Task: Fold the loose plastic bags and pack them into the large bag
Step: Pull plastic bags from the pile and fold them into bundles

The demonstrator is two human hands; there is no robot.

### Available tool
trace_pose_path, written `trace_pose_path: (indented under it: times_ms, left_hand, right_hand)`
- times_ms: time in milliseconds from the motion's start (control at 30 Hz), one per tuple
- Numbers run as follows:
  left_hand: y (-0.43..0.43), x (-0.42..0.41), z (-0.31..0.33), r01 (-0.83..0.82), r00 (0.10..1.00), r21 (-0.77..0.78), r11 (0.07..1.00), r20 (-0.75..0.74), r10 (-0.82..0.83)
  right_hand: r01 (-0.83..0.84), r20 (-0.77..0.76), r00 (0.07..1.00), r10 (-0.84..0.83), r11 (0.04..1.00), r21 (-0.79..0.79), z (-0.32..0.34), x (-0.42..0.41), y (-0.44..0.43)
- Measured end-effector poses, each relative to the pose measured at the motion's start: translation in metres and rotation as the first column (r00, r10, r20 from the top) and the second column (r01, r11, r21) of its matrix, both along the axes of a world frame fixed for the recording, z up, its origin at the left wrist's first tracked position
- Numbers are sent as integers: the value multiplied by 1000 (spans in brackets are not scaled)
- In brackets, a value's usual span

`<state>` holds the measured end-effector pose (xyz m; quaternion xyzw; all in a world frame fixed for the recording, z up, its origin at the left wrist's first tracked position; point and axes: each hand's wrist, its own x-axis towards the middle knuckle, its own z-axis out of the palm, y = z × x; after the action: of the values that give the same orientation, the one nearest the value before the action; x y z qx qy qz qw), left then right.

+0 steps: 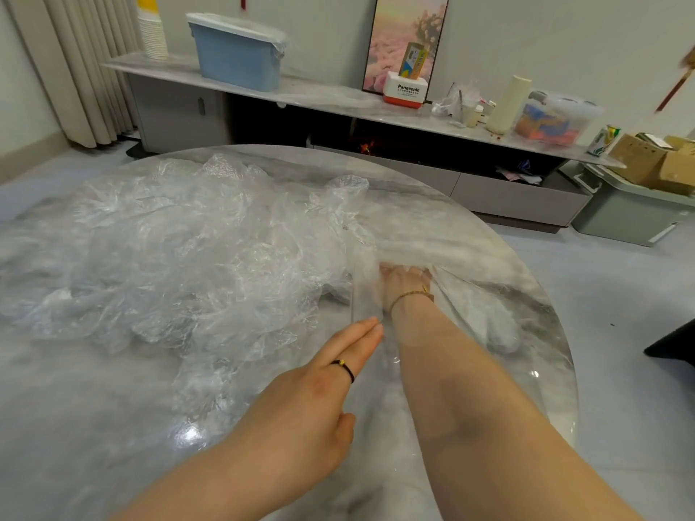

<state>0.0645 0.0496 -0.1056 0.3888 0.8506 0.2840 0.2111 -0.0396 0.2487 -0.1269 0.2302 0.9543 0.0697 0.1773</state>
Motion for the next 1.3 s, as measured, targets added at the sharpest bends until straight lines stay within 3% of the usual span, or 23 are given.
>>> trace_pose_path:
  times_ms: [367,600,733,900,967,1133,1167,1300]
  left_hand:
    - [19,-4,-15,-194,980,-32,980,-40,193]
    - [73,-21,-26,-341,934,19,940,-107,341]
    - [97,-29,-30,-288,954,-39,957,-92,284]
    - [94,-30,-26,-225,962,-119,967,-185,201]
    - [84,-28,-23,-211,958,-113,971,-220,183]
    - [34,-27,-19,-223,912,-21,975,-357,201]
    - [20,-26,-18,-230,907,-14,973,-365,210]
    - [-26,-25,-13,-246,894,-18,969,-390,220]
  right_hand:
    - [-96,-247,967,58,985,-144,-15,27,13]
    - [-230,-278,937,213,973,-31,-12,78,18]
    - [-227,-320,931,174,964,-136,-17,113,35]
    - [-250,-352,915,196,961,-116,-29,133,44]
    - [-227,-478,865,153,969,-101,-26,136,41]
    - [-271,-852,497,165,962,28,-14,136,23]
    - [-294,-878,445,176,955,42,-13,134,15]
    - [-473,-846,391,363,868,154,-12,117,-21]
